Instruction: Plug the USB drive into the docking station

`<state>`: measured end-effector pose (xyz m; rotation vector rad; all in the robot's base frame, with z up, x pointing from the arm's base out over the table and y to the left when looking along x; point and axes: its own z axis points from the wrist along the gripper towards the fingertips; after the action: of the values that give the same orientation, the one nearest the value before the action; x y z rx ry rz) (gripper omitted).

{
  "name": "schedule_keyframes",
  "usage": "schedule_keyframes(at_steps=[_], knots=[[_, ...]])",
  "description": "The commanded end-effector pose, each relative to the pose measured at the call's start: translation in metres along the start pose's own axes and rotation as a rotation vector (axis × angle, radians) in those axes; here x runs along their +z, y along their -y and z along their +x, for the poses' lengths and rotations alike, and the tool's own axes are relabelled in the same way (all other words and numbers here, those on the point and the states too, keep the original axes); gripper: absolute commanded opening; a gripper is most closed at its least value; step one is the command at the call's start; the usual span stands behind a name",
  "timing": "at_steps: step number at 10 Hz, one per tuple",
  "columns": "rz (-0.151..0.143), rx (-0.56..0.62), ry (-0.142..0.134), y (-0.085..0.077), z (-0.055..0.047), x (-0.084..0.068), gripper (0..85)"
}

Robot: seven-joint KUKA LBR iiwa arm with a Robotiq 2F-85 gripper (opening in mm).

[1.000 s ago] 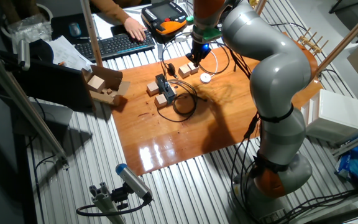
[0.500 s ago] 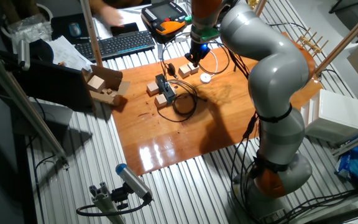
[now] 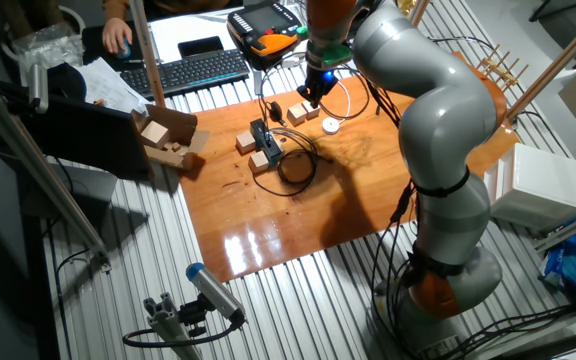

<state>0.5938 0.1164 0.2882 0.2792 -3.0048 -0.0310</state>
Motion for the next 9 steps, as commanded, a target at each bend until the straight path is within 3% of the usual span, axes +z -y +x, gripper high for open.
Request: schedule_keyframes(at_steps=[1, 9], knots=[[0.004, 0.000, 0.004, 0.0002, -0.0003, 0.0001, 0.0], [-0.003, 0.000, 0.000, -0.0024, -0.0001, 0.0029, 0.0]])
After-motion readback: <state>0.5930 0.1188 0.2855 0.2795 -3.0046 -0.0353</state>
